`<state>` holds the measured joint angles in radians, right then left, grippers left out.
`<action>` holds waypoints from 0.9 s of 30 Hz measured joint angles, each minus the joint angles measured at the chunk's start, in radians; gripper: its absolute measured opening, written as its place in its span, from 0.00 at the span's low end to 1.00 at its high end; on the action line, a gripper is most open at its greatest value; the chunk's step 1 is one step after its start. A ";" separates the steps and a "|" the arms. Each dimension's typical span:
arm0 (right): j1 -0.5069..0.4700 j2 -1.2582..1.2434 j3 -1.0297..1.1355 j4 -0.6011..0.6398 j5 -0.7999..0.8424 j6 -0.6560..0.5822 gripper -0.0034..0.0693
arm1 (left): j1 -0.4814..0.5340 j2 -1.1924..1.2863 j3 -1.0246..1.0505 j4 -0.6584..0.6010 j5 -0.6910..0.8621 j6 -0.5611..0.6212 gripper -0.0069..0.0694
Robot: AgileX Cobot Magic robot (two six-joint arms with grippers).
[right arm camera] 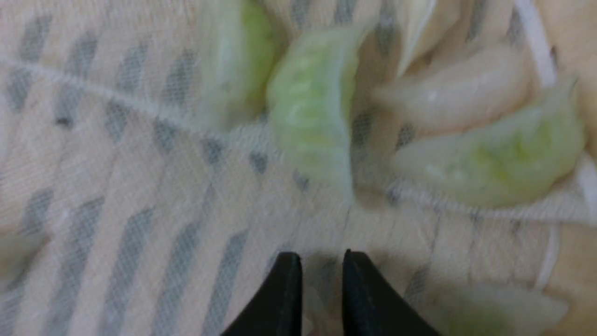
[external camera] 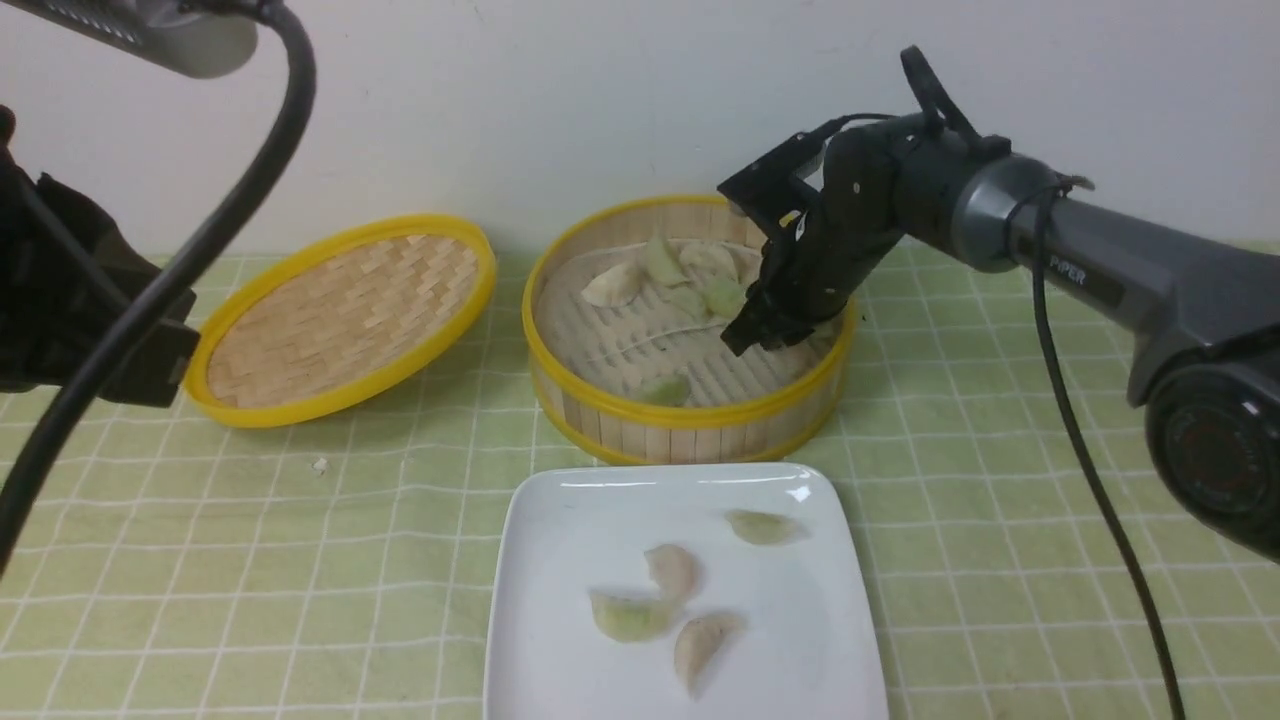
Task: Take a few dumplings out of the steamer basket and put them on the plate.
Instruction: Use the right arm to grab a dumpling from inside the steamer, then use the right arm to put the dumpling into the plate
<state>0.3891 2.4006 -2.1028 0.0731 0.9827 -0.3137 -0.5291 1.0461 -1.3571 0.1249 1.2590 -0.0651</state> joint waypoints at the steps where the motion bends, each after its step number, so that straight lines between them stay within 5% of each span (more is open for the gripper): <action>1: 0.000 -0.009 -0.017 0.018 0.037 0.002 0.18 | 0.000 0.000 0.000 0.001 0.000 -0.001 0.08; 7: 0.001 -0.074 -0.117 0.168 0.142 -0.043 0.18 | 0.000 0.000 0.000 0.002 0.000 -0.002 0.08; 19: 0.009 -0.143 -0.137 0.203 0.264 -0.053 0.17 | 0.000 0.000 0.000 0.002 0.000 -0.004 0.08; 27: 0.059 -0.317 0.079 0.273 0.262 -0.027 0.17 | 0.000 0.000 0.000 0.002 0.000 -0.004 0.08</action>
<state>0.4476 2.0838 -2.0238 0.3458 1.2446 -0.3405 -0.5291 1.0461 -1.3571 0.1271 1.2590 -0.0688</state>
